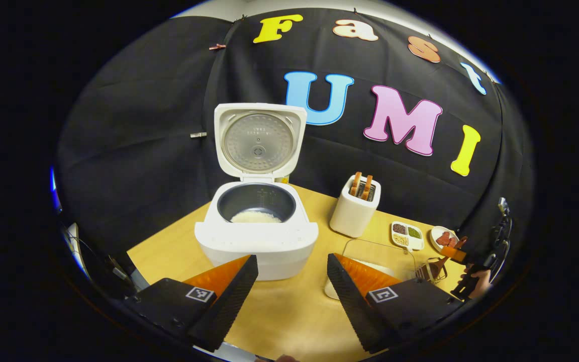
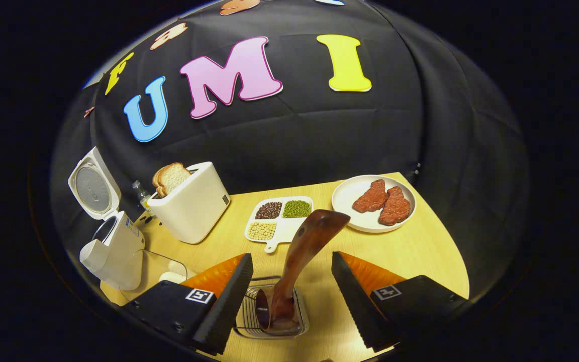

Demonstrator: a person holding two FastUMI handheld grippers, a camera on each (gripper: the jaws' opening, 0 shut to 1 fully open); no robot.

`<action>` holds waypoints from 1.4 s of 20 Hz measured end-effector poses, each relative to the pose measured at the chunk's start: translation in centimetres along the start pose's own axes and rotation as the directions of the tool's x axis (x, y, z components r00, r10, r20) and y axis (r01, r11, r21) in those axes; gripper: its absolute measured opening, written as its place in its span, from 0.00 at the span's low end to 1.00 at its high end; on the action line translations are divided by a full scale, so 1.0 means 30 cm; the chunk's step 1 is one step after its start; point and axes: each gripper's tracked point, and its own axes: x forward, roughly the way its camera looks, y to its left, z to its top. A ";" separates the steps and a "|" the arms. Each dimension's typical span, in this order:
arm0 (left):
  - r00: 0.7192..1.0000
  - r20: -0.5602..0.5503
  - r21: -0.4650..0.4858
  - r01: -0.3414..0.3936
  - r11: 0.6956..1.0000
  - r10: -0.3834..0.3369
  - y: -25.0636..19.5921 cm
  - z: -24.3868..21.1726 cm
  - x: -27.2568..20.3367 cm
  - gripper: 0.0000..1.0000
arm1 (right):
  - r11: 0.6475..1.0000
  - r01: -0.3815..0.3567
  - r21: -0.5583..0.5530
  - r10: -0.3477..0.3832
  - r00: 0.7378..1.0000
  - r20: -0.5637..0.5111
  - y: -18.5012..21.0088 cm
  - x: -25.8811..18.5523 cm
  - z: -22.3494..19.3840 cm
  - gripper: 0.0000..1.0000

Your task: Close the left gripper, press the button to open the rice cooker; take a wooden spoon from the chopstick holder with the right hand, scoop a spoonful of rice and pour it into the rice cooker, then put the wooden spoon back into the chopstick holder.

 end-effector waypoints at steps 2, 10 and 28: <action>1.000 -0.027 0.001 -0.004 1.000 0.004 -0.022 -0.040 0.008 0.96 | 1.000 -0.014 0.021 0.014 1.000 0.008 -0.002 0.047 0.010 0.99; 0.995 -0.098 0.022 -0.020 1.000 0.022 -0.080 -0.165 0.015 0.96 | 0.980 -0.069 0.185 0.077 0.996 -0.037 0.051 0.076 0.006 0.38; 0.997 -0.038 -0.003 0.074 0.997 -0.074 0.162 -0.088 -0.015 0.96 | 0.993 -0.086 0.083 0.071 0.982 0.177 0.357 -0.254 0.314 0.18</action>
